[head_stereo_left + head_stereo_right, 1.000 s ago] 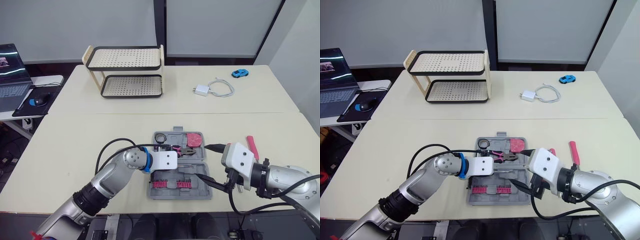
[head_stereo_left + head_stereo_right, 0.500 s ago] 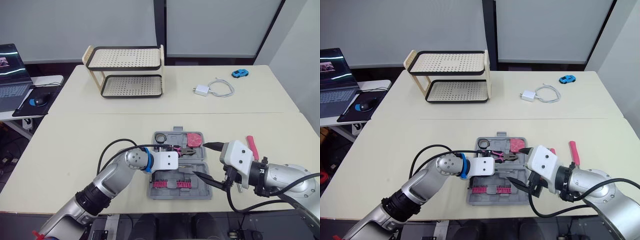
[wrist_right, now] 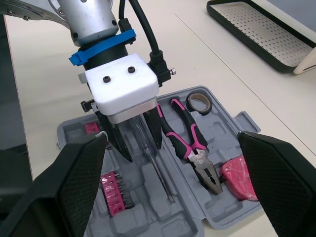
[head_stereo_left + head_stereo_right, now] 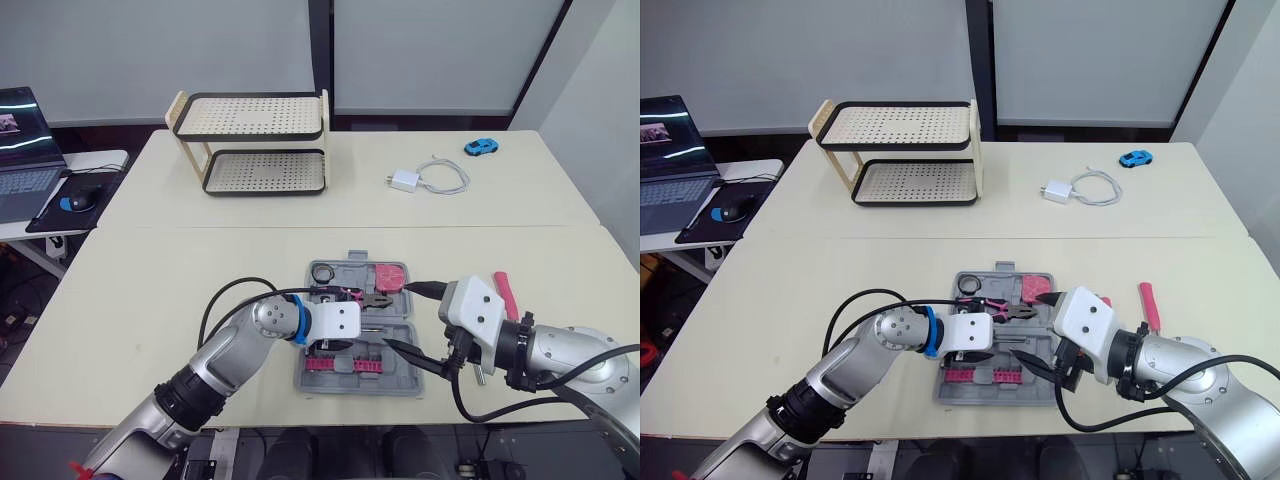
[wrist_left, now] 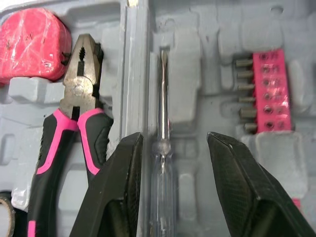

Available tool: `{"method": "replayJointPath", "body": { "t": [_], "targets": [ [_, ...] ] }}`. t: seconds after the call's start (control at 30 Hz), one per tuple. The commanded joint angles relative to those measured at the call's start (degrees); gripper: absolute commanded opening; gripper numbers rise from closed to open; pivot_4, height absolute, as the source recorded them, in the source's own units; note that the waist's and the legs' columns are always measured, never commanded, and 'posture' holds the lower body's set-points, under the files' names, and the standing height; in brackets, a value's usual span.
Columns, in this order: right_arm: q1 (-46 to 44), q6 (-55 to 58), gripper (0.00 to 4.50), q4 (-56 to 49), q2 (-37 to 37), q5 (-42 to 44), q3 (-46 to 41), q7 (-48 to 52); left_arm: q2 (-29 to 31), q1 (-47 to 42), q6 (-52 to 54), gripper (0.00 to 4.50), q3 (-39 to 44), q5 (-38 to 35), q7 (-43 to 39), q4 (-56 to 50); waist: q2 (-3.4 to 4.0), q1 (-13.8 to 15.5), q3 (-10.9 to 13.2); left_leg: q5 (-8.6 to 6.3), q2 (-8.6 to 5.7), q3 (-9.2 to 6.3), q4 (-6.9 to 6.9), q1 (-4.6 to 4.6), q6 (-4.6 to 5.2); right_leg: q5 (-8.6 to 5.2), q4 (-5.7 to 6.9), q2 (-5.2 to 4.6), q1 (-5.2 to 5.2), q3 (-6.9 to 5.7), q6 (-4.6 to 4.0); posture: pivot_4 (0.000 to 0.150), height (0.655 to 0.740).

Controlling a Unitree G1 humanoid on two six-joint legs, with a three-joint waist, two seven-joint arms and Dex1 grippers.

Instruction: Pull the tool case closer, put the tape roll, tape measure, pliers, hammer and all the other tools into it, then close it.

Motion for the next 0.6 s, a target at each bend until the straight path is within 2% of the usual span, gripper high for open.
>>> {"method": "replayJointPath", "body": {
  "t": [0.03,0.13,0.37,0.47,0.6],
  "targets": [
    [0.3,-1.8,4.50,-0.7,-0.1,-0.2,-0.4,0.4,0.6,-1.7,1.6,2.12,3.8,-3.0,-1.6,-3.6,0.00,0.0,0.0,0.00,0.00,0.00,0.00,0.00,0.00,0.00,0.00,0.00,0.00,0.00,0.00,0.150,0.7400],
    [0.7,-2.4,4.50,-0.4,-0.2,-0.3,-0.5,0.6,1.4,-2.9,3.1,2.12,6.1,-6.2,-3.6,-5.2,0.00,0.0,0.0,0.00,0.00,0.00,0.00,0.00,0.00,0.00,0.00,0.00,0.00,-0.01,0.00,0.150,0.7400],
    [2.2,-3.7,4.50,-0.4,0.0,-1.2,-0.1,0.7,5.6,-2.5,-4.6,2.12,10.3,-9.0,-5.1,-0.9,0.00,-0.1,0.0,0.01,0.01,0.01,-0.01,0.02,-0.01,0.00,-0.01,0.00,-0.01,0.00,0.00,0.150,0.7400],
    [2.1,-3.8,4.50,-0.4,0.1,-1.2,0.1,0.7,6.1,-1.8,-6.2,1.52,11.1,-10.3,-5.3,0.6,0.00,-0.1,0.0,0.00,0.02,-0.01,-0.01,0.02,-0.01,0.00,0.00,0.00,-0.01,0.00,0.00,0.150,0.7400],
    [2.1,-3.8,4.50,-0.5,0.1,-1.0,0.3,0.6,5.8,-0.5,-7.3,0.25,10.7,-11.1,-5.3,0.9,0.00,-0.1,0.0,0.00,0.02,0.00,0.00,0.00,-0.01,0.00,-0.02,-0.04,0.00,0.01,0.01,0.150,0.7400]
  ]
}}
